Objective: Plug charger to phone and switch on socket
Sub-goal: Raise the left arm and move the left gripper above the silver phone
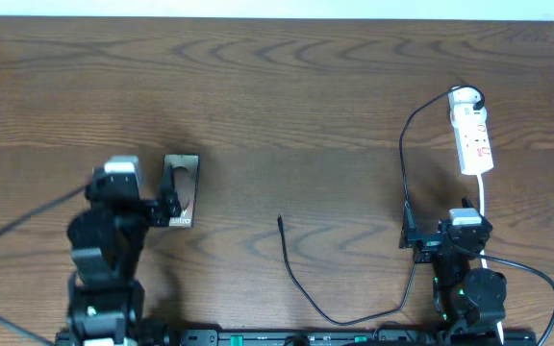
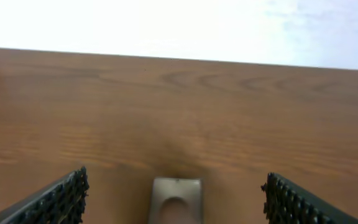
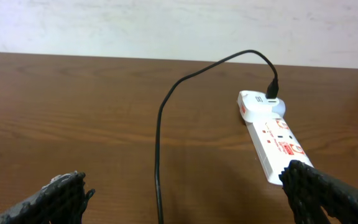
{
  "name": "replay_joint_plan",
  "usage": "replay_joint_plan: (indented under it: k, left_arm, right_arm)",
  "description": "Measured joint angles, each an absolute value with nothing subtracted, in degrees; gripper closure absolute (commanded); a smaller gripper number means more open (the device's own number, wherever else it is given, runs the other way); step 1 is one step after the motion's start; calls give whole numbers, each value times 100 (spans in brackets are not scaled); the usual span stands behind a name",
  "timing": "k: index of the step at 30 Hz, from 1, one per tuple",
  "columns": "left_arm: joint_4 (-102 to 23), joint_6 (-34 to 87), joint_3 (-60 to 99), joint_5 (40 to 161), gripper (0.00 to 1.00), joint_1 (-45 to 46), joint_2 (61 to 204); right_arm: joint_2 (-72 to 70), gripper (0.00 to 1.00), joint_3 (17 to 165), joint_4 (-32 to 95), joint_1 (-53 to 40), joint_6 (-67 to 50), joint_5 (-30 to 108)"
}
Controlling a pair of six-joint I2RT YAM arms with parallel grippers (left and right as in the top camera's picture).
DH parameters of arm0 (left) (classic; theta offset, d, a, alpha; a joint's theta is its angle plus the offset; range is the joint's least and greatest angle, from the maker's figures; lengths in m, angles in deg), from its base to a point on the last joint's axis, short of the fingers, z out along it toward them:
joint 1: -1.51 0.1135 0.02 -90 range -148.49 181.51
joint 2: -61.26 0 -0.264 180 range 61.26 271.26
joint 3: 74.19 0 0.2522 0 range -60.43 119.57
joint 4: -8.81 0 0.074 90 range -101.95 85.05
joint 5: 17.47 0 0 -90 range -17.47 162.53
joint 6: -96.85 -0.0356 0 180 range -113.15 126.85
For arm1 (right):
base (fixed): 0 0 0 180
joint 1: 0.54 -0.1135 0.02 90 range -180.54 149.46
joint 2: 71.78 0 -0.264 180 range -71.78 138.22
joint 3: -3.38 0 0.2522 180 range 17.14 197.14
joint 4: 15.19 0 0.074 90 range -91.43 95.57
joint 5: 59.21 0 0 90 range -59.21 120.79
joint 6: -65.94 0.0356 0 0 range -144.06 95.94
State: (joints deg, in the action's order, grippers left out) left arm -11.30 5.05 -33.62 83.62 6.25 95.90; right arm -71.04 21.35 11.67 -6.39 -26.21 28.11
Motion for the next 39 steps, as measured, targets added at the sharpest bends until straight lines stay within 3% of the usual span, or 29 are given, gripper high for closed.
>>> replay_joint_plan:
  k: [24,36,39]
  left_arm:
    - [-6310,343,2312,8426,12,625,14127]
    - [-6603,334,2454,8270,12,625,15015]
    - [-6599,330,2457,8270,44,625,15015]
  right_arm:
    - [-7102,1,2131,1158,-639,-2621,2829]
    - [-7102,1,2131,1158,-639,-2621,2829]
    - [-7104,1,2131,1158,-639,-2621,2829]
